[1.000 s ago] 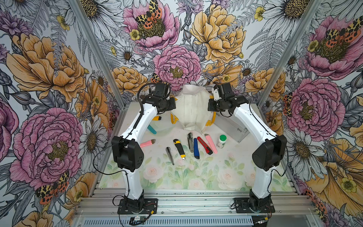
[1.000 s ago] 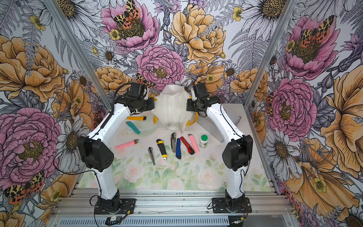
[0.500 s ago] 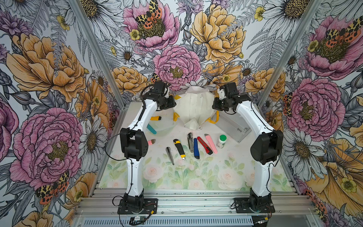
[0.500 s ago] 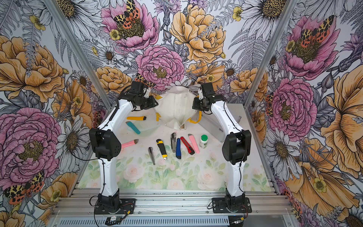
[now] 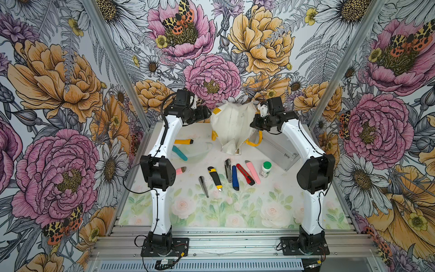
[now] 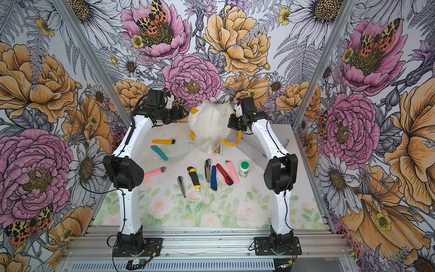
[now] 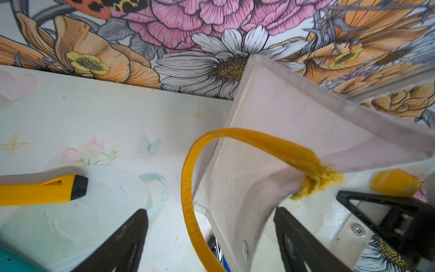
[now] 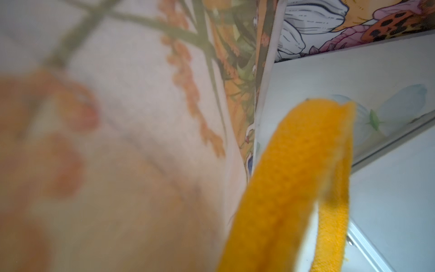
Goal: Place the art knife into the pouch
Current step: Open the pouch at the center of the board.
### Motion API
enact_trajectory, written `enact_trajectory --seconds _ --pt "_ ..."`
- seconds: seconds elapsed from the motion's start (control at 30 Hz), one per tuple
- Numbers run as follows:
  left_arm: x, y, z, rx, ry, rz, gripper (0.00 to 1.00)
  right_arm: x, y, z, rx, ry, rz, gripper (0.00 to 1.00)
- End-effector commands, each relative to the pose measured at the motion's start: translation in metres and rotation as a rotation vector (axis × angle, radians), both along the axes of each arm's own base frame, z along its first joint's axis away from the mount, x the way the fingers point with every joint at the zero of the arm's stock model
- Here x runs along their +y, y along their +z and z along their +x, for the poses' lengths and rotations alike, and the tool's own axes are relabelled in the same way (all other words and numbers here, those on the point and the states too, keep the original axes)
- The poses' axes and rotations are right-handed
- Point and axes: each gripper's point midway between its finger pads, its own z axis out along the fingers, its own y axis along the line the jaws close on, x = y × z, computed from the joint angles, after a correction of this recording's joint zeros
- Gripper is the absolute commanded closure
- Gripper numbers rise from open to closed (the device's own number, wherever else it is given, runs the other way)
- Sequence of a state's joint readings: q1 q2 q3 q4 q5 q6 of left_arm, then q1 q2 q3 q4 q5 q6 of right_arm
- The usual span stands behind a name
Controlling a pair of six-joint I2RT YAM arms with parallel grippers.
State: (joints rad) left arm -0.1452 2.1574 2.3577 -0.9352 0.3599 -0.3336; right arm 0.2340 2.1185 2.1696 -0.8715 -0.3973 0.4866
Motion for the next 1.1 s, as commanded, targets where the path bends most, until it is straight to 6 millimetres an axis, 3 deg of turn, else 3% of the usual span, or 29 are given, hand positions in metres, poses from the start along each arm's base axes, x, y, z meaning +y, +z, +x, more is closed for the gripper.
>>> enact_trajectory --seconds 0.0,0.1,0.17,0.27,0.37,0.5,0.8,1.0,1.07 --pt "0.029 0.059 -0.013 -0.131 0.025 -0.038 0.10 0.009 0.003 0.009 -0.008 0.015 0.055 1.00" --pt "0.043 0.047 -0.013 -0.112 0.063 -0.003 0.08 0.010 -0.008 0.013 0.019 0.008 0.066 1.00" --pt "0.039 0.034 -0.016 -0.079 0.050 -0.004 0.08 0.015 -0.017 0.016 0.050 0.010 0.091 1.00" --pt "0.020 0.021 -0.020 -0.061 0.000 0.016 0.08 0.025 -0.025 0.020 0.094 0.021 0.149 1.00" --pt "-0.014 0.022 -0.026 -0.091 -0.094 0.043 0.08 0.029 -0.025 0.022 0.106 0.025 0.177 1.00" --pt "-0.043 0.011 -0.016 -0.090 -0.154 0.041 0.06 0.030 -0.020 0.018 0.114 0.037 0.199 1.00" --pt "-0.064 -0.036 0.008 -0.026 -0.189 0.022 0.07 0.029 -0.037 -0.004 0.197 0.060 0.210 1.00" --pt "-0.075 -0.061 0.010 -0.005 -0.214 0.073 0.13 0.029 -0.037 -0.020 0.225 0.072 0.221 1.00" --pt "-0.077 -0.064 0.008 -0.001 -0.227 0.095 0.24 0.028 -0.032 -0.021 0.215 0.071 0.220 1.00"
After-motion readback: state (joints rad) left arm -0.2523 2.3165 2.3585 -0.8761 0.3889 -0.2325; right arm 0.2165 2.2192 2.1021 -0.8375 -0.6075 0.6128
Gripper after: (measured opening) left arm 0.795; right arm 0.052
